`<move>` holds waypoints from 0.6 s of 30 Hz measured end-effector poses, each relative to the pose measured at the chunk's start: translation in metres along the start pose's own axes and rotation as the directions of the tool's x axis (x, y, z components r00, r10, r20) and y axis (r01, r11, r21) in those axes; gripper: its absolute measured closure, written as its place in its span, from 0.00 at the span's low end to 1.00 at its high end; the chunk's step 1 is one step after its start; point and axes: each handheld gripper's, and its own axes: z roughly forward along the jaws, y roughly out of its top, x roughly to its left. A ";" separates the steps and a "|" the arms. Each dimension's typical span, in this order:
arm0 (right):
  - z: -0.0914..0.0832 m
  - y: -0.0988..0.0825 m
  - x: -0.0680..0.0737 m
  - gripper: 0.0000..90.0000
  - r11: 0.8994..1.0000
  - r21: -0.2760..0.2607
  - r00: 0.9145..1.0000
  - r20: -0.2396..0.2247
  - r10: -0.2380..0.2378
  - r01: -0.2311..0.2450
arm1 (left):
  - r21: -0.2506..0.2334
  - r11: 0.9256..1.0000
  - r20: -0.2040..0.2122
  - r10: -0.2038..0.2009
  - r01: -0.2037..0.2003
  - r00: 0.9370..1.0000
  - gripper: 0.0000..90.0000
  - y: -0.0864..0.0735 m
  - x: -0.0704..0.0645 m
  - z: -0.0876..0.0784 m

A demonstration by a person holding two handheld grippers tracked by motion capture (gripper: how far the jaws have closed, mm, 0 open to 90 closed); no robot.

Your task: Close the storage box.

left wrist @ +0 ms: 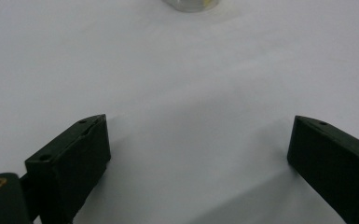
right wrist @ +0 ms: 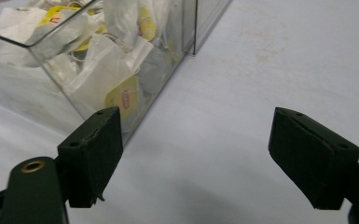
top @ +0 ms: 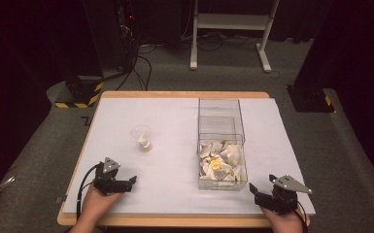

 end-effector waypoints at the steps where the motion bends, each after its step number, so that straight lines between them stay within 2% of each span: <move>1: 0.000 0.000 0.002 0.18 1.000 0.005 1.000 -0.007 0.006 -0.006 | 0.001 1.000 0.002 -0.004 0.004 1.000 0.06 0.000 0.000 0.000; 7: 0.000 -0.001 0.011 0.14 1.000 0.014 0.998 -0.051 -0.024 0.024 | 0.006 1.000 0.000 -0.003 0.003 1.000 0.05 0.001 0.000 0.001; 18: 0.005 0.002 0.022 0.13 0.999 0.004 0.996 -0.081 -0.046 0.046 | 0.007 1.000 -0.001 -0.003 0.003 1.000 0.05 0.001 0.000 0.001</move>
